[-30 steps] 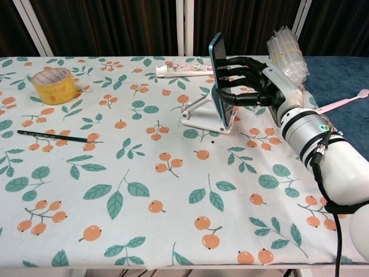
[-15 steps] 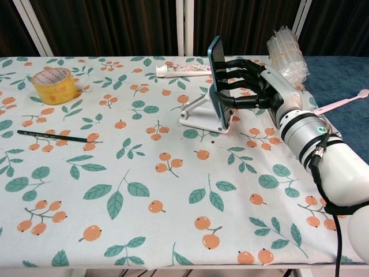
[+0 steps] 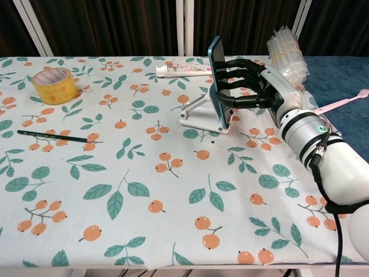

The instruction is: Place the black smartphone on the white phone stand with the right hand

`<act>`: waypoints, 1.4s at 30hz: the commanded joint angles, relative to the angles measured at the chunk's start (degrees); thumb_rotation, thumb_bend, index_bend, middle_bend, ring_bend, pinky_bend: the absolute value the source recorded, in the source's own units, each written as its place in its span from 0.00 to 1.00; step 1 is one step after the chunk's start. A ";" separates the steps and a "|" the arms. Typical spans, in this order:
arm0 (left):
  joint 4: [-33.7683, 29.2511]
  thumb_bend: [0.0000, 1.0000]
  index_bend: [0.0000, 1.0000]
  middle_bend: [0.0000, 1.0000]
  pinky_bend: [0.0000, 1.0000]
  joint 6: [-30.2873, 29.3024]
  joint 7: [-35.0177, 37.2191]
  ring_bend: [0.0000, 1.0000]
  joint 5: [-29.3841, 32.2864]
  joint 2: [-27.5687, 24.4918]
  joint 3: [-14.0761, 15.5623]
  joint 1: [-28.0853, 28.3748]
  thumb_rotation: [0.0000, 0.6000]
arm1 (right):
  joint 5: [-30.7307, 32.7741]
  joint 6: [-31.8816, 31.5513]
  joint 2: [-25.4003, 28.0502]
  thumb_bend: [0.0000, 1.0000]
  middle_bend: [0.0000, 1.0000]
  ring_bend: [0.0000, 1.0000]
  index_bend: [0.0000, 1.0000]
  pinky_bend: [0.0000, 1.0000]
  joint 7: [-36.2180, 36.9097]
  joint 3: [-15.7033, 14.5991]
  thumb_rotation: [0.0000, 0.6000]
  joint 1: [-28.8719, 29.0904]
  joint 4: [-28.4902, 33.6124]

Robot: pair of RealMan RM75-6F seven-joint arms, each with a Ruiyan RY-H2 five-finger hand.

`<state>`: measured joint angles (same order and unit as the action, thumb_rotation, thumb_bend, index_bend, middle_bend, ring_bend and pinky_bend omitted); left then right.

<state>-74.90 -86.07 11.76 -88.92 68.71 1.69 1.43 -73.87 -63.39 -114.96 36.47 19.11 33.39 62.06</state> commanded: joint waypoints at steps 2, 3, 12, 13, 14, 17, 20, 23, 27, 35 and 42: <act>0.09 0.02 0.10 0.09 0.22 -0.02 0.05 0.11 0.04 0.05 -0.04 -0.02 0.73 | 0.02 0.11 -0.07 0.37 0.40 0.39 0.59 0.00 0.12 -0.06 1.00 0.00 -0.29; 0.11 0.02 0.10 0.09 0.22 0.00 0.04 0.11 0.04 0.05 -0.05 -0.01 0.73 | 0.07 0.20 -0.10 0.38 0.40 0.39 0.59 0.00 0.13 -0.08 1.00 0.01 -0.38; 0.23 0.02 0.10 0.09 0.22 -0.03 0.13 0.11 0.06 0.03 -0.05 -0.09 0.73 | 0.09 0.69 -0.49 0.38 0.40 0.39 0.59 0.00 0.79 -0.36 1.00 0.00 -1.33; 0.24 0.02 0.10 0.09 0.22 -0.03 0.14 0.11 0.06 0.02 -0.04 -0.11 0.73 | 0.01 0.74 -0.45 0.37 0.39 0.38 0.58 0.00 0.93 -0.38 1.00 0.03 -1.36; 0.22 0.02 0.10 0.09 0.22 -0.04 0.15 0.11 0.06 0.00 -0.04 -0.12 0.74 | -0.16 0.80 -0.37 0.37 0.38 0.37 0.56 0.00 1.18 -0.45 1.00 0.06 -1.35; 0.19 0.02 0.10 0.09 0.22 -0.08 0.17 0.11 0.08 -0.06 -0.06 -0.15 0.74 | -0.73 1.22 0.07 0.35 0.34 0.30 0.45 0.00 1.94 -0.85 1.00 0.17 -1.14; 0.16 0.02 0.10 0.09 0.22 -0.08 0.18 0.11 0.07 -0.07 -0.07 -0.15 0.74 | -1.17 1.55 0.41 0.33 0.26 0.20 0.27 0.00 2.65 -1.22 1.00 0.22 -1.03; 0.20 0.02 0.10 0.09 0.22 -0.02 0.19 0.11 0.10 -0.03 -0.01 -0.21 0.73 | -1.40 1.88 0.61 0.32 0.20 0.13 0.18 0.00 3.28 -1.44 1.00 0.27 -1.03; 0.29 0.02 0.10 0.09 0.22 0.22 0.26 0.11 0.13 -0.03 0.06 -0.19 0.74 | -1.52 2.03 0.86 0.31 0.16 0.08 0.12 0.00 3.66 -1.52 1.00 0.31 -0.88; 0.03 0.02 0.10 0.09 0.22 0.18 0.04 0.11 0.17 -0.24 -0.01 -0.20 0.74 | -1.93 2.31 1.49 0.23 0.04 0.00 0.00 0.00 4.15 -2.05 1.00 0.24 -0.50; -0.12 0.02 0.10 0.09 0.22 0.20 -0.14 0.11 0.09 -0.25 0.00 -0.17 0.74 | -3.19 0.53 2.91 0.18 0.00 0.00 0.00 0.00 5.32 -2.82 1.00 -0.83 0.41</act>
<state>-75.01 -85.86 11.63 -88.82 68.47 1.69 1.25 -76.81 -62.57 -112.33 41.60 16.50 32.81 62.23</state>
